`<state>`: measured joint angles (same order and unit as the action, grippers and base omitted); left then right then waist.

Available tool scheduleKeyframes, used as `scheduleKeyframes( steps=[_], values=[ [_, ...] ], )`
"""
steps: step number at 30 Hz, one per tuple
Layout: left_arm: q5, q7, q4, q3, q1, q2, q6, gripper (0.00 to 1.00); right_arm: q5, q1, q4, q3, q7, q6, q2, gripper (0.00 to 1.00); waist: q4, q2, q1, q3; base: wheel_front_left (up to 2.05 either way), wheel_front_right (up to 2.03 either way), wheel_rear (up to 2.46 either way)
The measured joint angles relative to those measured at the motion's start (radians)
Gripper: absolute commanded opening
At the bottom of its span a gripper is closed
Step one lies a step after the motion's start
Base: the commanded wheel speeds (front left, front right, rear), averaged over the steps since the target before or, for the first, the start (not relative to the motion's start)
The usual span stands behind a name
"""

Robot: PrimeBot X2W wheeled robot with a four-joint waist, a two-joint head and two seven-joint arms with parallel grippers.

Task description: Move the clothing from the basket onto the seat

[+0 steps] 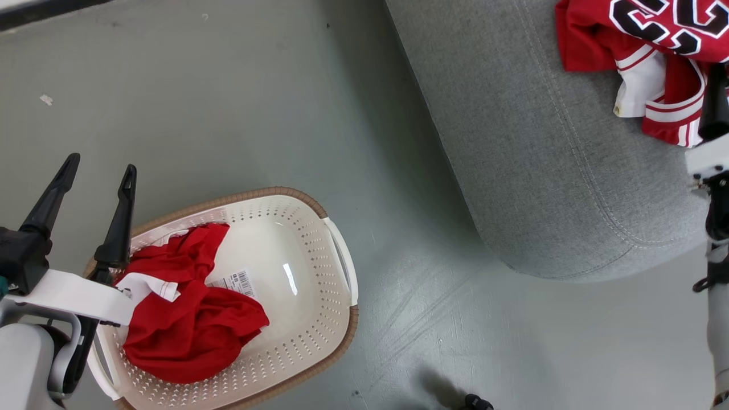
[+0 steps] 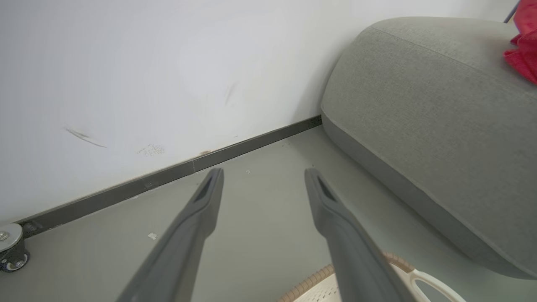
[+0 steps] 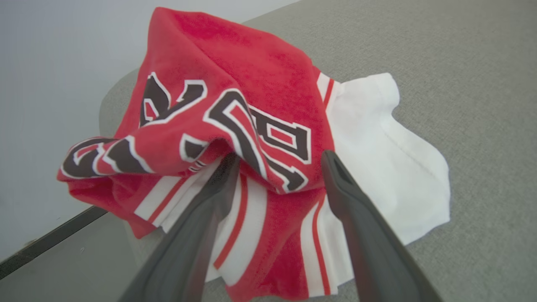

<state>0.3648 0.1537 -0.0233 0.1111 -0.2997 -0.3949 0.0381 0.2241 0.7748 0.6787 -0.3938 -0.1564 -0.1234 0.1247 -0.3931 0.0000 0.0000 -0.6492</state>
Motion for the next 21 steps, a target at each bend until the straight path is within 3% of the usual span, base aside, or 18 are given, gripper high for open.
scheduleKeyframes(
  steps=[10,21],
  values=[
    [0.0,0.034,-0.038,0.01,0.0,0.03,0.0,1.0,-0.023,-0.099,-0.071,0.045,-0.039,0.0,-0.071,1.0,0.018,0.0,0.0,0.051,0.0,0.0,0.0],
    [0.027,0.06,-0.087,-0.005,0.0,0.093,-0.023,1.0,-0.015,-0.115,-0.156,0.214,-0.04,0.0,-0.077,1.0,0.081,0.0,0.0,0.123,0.0,0.0,0.0]
  ],
)
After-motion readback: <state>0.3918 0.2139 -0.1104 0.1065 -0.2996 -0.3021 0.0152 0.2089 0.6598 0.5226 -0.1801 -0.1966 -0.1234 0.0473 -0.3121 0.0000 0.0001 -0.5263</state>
